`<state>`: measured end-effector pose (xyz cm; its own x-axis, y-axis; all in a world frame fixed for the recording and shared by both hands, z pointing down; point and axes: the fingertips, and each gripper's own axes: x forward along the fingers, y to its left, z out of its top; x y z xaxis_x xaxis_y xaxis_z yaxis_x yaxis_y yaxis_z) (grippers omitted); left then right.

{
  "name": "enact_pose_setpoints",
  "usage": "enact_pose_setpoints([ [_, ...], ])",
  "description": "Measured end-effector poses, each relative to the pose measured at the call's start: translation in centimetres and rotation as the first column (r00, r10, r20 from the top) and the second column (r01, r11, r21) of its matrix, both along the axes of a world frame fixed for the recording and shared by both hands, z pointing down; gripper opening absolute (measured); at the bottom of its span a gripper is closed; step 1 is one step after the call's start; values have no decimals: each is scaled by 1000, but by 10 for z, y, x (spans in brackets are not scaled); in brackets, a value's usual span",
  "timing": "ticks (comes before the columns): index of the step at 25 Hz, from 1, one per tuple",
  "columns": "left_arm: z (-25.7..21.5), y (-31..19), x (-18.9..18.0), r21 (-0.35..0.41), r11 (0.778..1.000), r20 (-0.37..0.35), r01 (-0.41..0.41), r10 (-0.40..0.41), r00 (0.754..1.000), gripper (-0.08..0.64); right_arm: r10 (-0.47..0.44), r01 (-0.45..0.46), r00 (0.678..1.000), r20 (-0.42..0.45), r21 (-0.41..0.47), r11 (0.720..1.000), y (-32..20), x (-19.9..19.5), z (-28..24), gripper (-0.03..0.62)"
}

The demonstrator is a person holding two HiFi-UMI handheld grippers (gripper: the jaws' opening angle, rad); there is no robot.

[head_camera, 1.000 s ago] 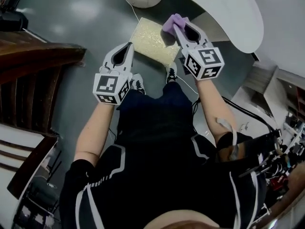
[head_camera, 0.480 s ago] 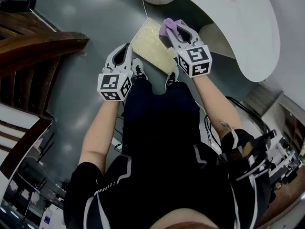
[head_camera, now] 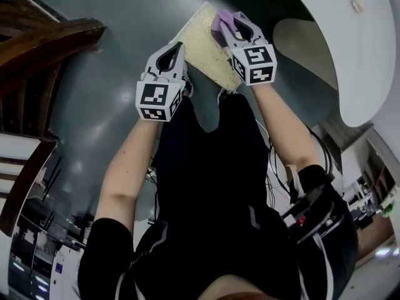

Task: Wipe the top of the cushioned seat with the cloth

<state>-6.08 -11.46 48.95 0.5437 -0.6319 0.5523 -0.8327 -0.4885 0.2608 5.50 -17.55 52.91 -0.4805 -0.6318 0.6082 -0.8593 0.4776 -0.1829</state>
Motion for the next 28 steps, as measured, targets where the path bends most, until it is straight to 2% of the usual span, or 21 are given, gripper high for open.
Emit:
enact_pose_setpoints([
  [3, 27, -2, -5, -33, 999, -10, 16, -16, 1000, 3, -14, 13, 1000, -15, -11, 1000, -10, -11, 28, 101],
  [8, 62, -6, -5, -60, 998, -33, 21, -23, 999, 3, 13, -14, 999, -47, -25, 1000, -31, -14, 72, 101],
  [14, 104, -15, -19, -106, 993, 0, 55, -56, 998, 3, 39, -46, 995, -90, -84, 995, -43, -24, 138, 100],
  [17, 121, -22, -24, -104, 994, 9, 38, -38, 999, 3, 93, -105, 990, -110, -107, 989, -55, -16, 162, 101],
  [20, 127, -18, -30, -113, 993, 2, 24, -23, 1000, 3, 145, -158, 985, -98, -153, 976, -52, -13, 178, 100],
  [23, 135, -17, -33, -124, 992, 25, 18, -15, 1000, 3, 208, -216, 976, -65, -182, 959, -48, -10, 187, 98],
  [28, 138, -9, -40, -135, 990, 32, 26, -22, 999, 3, 178, -196, 977, -118, -165, 967, -35, -23, 186, 94],
])
